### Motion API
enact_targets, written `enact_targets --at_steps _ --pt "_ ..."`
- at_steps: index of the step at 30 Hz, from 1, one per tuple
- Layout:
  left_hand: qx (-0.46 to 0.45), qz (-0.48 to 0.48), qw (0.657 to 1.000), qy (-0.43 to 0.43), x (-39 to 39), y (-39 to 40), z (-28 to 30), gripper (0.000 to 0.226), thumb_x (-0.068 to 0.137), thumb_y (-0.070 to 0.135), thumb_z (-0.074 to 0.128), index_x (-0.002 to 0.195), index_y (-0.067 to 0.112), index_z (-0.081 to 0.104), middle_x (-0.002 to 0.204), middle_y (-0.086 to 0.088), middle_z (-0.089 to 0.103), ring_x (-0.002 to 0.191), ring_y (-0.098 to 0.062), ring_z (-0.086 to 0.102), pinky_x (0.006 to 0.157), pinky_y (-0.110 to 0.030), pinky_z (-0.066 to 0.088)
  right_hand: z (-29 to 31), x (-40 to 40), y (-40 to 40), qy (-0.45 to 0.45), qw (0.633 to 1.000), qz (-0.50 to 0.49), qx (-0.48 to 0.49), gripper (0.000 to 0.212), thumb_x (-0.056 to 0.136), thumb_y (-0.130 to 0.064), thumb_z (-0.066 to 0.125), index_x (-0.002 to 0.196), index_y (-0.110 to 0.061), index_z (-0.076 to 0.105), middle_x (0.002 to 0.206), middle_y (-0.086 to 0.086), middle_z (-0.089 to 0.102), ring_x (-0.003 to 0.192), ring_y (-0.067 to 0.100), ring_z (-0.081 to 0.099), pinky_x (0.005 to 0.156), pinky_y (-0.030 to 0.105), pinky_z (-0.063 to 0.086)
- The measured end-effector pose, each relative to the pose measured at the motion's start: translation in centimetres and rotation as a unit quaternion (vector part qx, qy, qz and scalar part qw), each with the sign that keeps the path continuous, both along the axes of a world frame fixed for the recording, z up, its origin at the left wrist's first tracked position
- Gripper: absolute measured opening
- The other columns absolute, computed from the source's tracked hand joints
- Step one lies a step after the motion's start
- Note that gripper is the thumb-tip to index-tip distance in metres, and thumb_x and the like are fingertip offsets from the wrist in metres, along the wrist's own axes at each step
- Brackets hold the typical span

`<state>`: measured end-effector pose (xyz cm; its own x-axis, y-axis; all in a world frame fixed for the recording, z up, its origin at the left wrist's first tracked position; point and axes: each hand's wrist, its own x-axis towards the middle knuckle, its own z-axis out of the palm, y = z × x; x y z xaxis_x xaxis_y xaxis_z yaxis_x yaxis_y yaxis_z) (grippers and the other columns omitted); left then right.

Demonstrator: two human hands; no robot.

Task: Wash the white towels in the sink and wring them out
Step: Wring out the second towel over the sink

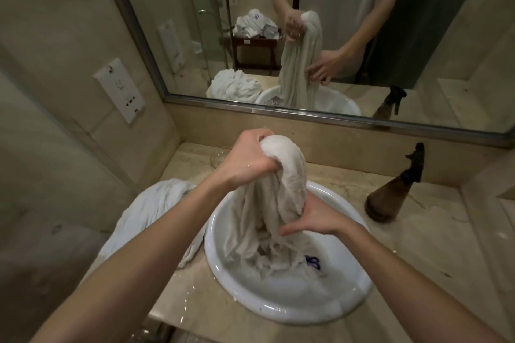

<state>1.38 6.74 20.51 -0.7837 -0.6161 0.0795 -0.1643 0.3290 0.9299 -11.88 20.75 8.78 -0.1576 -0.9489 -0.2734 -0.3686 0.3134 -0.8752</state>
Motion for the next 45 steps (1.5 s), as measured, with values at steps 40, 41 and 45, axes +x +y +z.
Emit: enact_targets --at_steps 40,41,45 --pt "0.543 -0.097 0.832 0.058 8.9 -5.7 -4.1 0.081 0.019 0.008 0.098 0.098 0.005 0.079 0.102 -0.024 0.073 0.089 -0.035 0.073 0.068 -0.047 0.061 3.1 0.8 0.4 0.066 0.984 -0.148 -0.069 0.033 0.07 -0.007 0.085 0.08 -0.035 0.07 0.08 -0.026 0.072 0.083 -0.018 0.063 0.074 0.018 0.051" --pt "0.554 -0.083 0.827 0.041 8.9 -5.5 -5.0 0.085 0.021 0.001 0.094 0.104 0.0 0.075 0.105 -0.029 0.07 0.091 -0.041 0.071 0.07 -0.054 0.06 3.1 0.5 0.6 0.09 0.982 -0.15 -0.069 0.035 0.07 -0.007 0.085 0.08 -0.037 0.069 0.079 -0.029 0.07 0.083 -0.02 0.062 0.074 0.015 0.05" --pt "0.587 -0.1 0.803 0.027 8.7 -4.5 -8.4 0.083 0.06 0.011 0.061 0.141 -0.007 0.046 0.146 -0.037 0.039 0.13 -0.06 0.038 0.101 -0.084 0.018 3.5 -0.5 1.5 0.158 0.97 -0.171 -0.066 0.03 0.067 -0.022 0.086 0.094 -0.029 0.075 0.09 -0.019 0.073 0.09 -0.005 0.067 0.08 0.025 0.057"
